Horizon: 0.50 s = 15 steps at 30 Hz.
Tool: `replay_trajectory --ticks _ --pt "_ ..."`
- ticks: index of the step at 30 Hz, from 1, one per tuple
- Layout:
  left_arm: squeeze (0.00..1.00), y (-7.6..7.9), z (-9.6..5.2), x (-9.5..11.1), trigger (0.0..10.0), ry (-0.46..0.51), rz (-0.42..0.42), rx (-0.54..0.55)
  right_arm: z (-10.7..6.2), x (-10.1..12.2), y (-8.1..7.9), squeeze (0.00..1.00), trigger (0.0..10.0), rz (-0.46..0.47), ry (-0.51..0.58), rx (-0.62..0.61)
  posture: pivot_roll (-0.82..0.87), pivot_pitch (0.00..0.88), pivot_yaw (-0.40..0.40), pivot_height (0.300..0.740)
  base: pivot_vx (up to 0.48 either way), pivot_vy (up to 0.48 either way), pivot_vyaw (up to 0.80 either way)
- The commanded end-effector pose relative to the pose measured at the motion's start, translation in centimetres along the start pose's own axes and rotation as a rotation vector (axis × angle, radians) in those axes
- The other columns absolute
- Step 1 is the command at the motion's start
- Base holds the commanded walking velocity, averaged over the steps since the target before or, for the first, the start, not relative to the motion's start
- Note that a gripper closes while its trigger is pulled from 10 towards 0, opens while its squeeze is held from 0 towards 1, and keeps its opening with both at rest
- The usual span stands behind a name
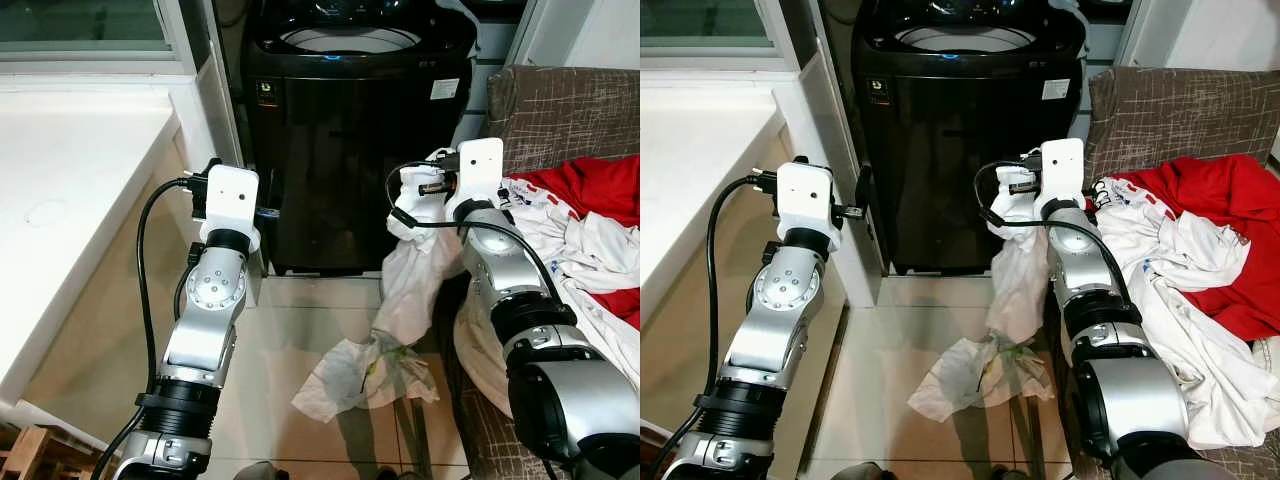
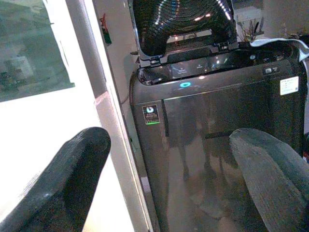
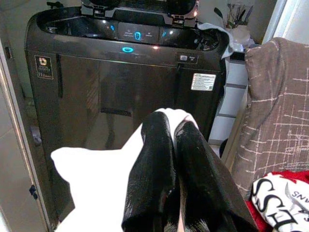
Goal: Clothes washing
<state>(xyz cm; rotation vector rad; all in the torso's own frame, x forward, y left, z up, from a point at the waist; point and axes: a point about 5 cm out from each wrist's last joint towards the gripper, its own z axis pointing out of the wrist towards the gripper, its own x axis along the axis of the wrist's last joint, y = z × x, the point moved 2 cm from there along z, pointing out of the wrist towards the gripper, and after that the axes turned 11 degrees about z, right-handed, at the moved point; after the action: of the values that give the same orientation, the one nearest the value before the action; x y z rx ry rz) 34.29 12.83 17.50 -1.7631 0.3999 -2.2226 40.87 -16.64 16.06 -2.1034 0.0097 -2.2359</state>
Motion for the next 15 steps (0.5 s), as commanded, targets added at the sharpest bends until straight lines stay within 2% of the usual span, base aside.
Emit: replay_trajectory --ticks 1,3,6,7,9,13,15 --pt "0.00 -0.2 0.2 0.2 10.0 0.008 0.026 0.014 0.1 1.7 0.0 0.00 0.0 0.018 0.098 -0.005 0.05 0.000 -0.004 0.740 0.000 0.000 0.00" --pt "0.00 -0.8 0.5 2.1 10.0 0.092 0.094 0.018 0.5 5.5 -0.5 0.00 0.0 -0.032 0.261 0.007 0.06 0.000 -0.012 0.740 0.000 0.000 0.00" --pt "0.00 -2.6 1.3 5.3 10.0 0.197 0.110 0.061 0.9 10.4 -0.6 0.00 0.0 -0.072 0.423 0.004 0.06 0.000 -0.012 0.740 0.000 0.000 0.00" --pt "0.00 -2.6 1.3 5.3 10.0 0.197 0.110 0.061 0.9 10.4 -0.6 0.00 0.0 -0.072 0.423 0.004 0.06 0.000 -0.012 0.740 0.000 0.000 0.00" --pt "0.00 -3.1 1.5 6.5 10.0 0.234 0.118 0.069 0.9 11.9 -0.6 0.00 0.0 -0.078 0.469 -0.003 0.07 0.000 -0.022 0.740 0.000 0.000 0.00" --pt "0.00 -4.4 2.4 10.4 10.0 0.349 0.158 0.094 0.2 18.0 -1.9 0.00 0.0 -0.117 0.687 0.021 0.07 0.000 -0.020 0.740 0.000 0.000 0.00" --pt "0.00 -4.6 2.5 11.5 10.0 0.380 0.156 0.089 0.0 19.6 -2.2 0.00 0.0 -0.119 0.737 0.025 0.07 0.000 -0.020 0.740 0.000 0.000 0.00"
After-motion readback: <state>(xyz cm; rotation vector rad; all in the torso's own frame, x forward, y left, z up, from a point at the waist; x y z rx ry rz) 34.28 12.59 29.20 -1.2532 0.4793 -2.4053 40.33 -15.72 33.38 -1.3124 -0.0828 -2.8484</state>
